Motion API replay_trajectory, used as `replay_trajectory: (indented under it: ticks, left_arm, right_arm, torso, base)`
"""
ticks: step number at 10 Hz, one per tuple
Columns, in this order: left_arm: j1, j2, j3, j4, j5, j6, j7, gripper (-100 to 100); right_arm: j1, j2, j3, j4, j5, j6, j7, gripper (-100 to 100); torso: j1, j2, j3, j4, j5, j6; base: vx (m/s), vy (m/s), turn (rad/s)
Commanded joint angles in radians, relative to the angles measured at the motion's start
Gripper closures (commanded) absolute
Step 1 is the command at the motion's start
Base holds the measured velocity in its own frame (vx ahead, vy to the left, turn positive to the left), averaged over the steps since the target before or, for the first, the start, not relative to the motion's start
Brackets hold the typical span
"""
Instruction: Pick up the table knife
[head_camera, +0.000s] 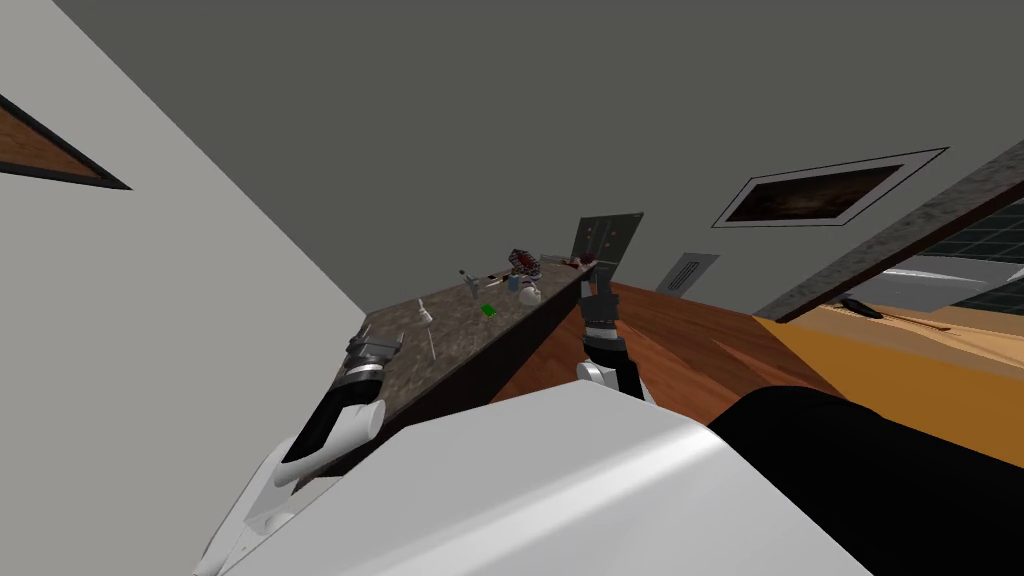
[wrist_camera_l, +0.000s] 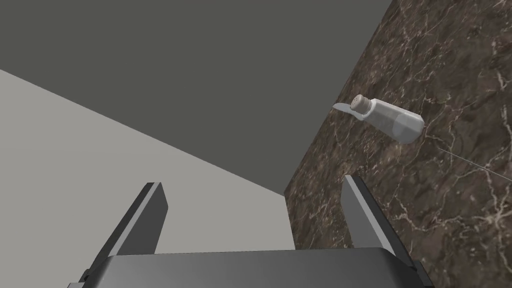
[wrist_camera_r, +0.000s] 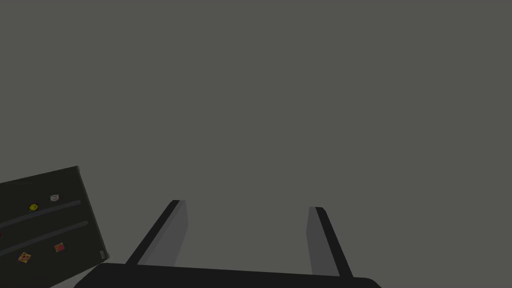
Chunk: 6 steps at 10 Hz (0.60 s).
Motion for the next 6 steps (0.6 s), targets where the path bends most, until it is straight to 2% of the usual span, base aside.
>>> replay_trajectory:
  ticks: [1, 2, 3, 4, 5, 6]
  left_arm:
    - [-0.008, -0.002, 0.008, 0.011, 0.002, 0.035, 0.041, -100]
    - [-0.022, 0.000, 0.029, 0.034, 0.011, 0.078, 0.076, -100]
    - [-0.022, 0.000, 0.029, 0.034, 0.011, 0.084, 0.094, -100]
    - [-0.037, 0.003, 0.049, 0.059, 0.021, 0.128, 0.128, -100]
    - [-0.037, 0.003, 0.049, 0.059, 0.021, 0.134, 0.147, -100]
    - [-0.053, 0.006, 0.069, 0.084, 0.031, 0.173, 0.180, -100]
  right_arm:
    - [0.000, 0.000, 0.000, 0.000, 0.000, 0.000, 0.000, 0]
    - [0.000, 0.000, 0.000, 0.000, 0.000, 0.000, 0.000, 0]
    - [0.000, 0.000, 0.000, 0.000, 0.000, 0.000, 0.000, 0]
    - [0.000, 0.000, 0.000, 0.000, 0.000, 0.000, 0.000, 0]
    - [0.000, 0.000, 0.000, 0.000, 0.000, 0.000, 0.000, 0]
    - [0.000, 0.000, 0.000, 0.000, 0.000, 0.000, 0.000, 0]
  torso:
    - [0.000, 0.000, 0.000, 0.000, 0.000, 0.000]
    - [0.000, 0.000, 0.000, 0.000, 0.000, 0.000]
    - [0.000, 0.000, 0.000, 0.000, 0.000, 0.000]
    - [0.000, 0.000, 0.000, 0.000, 0.000, -0.001]
    - [0.000, 0.000, 0.000, 0.000, 0.000, 0.000]
    - [0.000, 0.000, 0.000, 0.000, 0.000, -0.001]
  base:
    - [0.012, -0.036, -0.052]
    - [0.016, -0.048, -0.088]
    - [0.016, -0.041, -0.043]
    - [0.022, -0.043, -0.072]
    - [0.020, -0.036, -0.044]
    - [0.018, -0.043, -0.083]
